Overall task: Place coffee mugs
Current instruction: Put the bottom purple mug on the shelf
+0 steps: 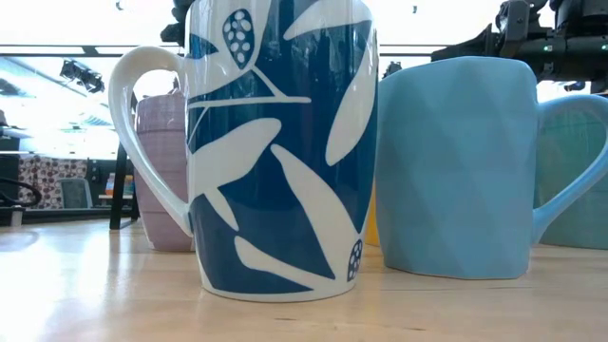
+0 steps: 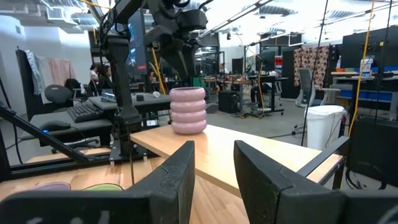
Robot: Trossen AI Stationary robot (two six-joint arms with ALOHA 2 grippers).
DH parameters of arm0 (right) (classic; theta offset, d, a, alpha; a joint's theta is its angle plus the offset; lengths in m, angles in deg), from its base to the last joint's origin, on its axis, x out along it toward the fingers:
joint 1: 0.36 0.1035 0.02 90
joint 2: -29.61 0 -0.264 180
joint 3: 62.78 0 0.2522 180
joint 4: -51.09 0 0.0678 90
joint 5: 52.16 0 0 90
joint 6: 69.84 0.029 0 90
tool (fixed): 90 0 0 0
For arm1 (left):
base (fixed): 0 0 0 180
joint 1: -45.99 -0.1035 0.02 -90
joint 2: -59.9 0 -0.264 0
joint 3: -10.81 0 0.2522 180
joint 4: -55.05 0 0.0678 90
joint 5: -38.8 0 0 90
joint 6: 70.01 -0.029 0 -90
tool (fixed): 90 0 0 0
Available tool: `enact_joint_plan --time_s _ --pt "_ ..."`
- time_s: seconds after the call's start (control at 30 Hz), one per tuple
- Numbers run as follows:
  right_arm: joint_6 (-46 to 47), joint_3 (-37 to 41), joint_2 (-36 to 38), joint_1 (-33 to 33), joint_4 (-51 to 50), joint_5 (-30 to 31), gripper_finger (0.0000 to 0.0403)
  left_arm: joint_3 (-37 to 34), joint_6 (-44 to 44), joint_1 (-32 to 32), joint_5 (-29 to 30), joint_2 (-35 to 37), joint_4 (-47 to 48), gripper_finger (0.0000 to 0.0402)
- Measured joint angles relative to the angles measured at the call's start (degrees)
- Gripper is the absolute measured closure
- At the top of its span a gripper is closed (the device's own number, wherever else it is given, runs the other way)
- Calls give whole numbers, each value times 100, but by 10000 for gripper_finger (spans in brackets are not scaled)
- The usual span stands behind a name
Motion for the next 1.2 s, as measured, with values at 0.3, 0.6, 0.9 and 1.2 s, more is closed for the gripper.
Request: enact_joint_plan --time_s 0.3,0.6,0.9,1.2 --pt "-9 0 -92 0 20 0 285 -2 345 739 564 -607 185 211" --pt "13 0 -284 0 167 0 285 -9 206 712 688 -1066 610 245" --pt "15 0 -431 0 327 -2 285 -7 -684 709 629 -964 953 302" --pt "17 0 -481 0 367 -2 285 -12 -1865 707 330 -811 1085 353"
